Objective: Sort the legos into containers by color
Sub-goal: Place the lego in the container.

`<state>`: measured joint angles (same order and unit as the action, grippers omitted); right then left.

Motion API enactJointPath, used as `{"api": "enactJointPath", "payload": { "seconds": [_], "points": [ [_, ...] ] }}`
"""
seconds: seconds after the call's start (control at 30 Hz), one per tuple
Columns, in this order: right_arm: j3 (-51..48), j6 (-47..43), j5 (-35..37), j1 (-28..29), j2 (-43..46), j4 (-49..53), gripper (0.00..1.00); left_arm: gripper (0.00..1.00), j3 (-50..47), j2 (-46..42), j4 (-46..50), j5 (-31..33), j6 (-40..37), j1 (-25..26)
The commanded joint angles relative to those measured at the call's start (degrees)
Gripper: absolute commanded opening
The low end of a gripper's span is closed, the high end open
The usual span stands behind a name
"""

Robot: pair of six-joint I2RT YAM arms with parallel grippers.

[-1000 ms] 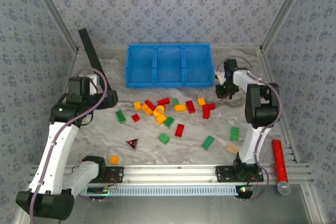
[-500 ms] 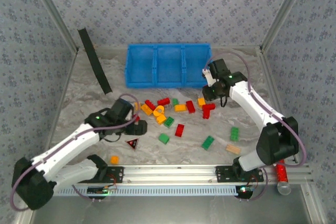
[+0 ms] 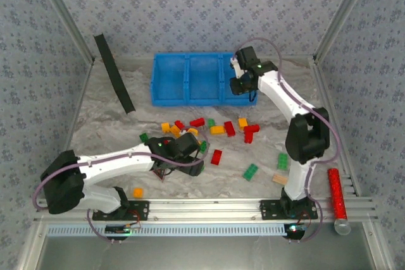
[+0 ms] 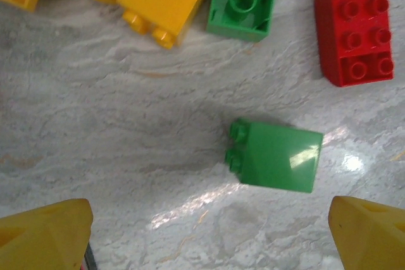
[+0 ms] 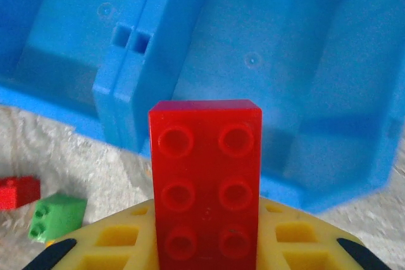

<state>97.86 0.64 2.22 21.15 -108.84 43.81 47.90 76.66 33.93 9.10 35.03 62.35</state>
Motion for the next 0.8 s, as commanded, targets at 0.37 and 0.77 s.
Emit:
{"api": "enactJointPath", "payload": {
  "seconds": [0.37, 0.77],
  "points": [
    [13.4, 0.8, -1.0, -0.7, -16.4, 1.9, 0.31, 0.89, 6.1, 10.3, -0.9, 2.5, -3.3, 3.0],
    [12.6, 1.0, -2.2, -1.1, -17.1, 2.2, 0.44, 0.76, 7.4, 16.4, -3.3, 0.1, -3.2, 3.5]
  ]
}}
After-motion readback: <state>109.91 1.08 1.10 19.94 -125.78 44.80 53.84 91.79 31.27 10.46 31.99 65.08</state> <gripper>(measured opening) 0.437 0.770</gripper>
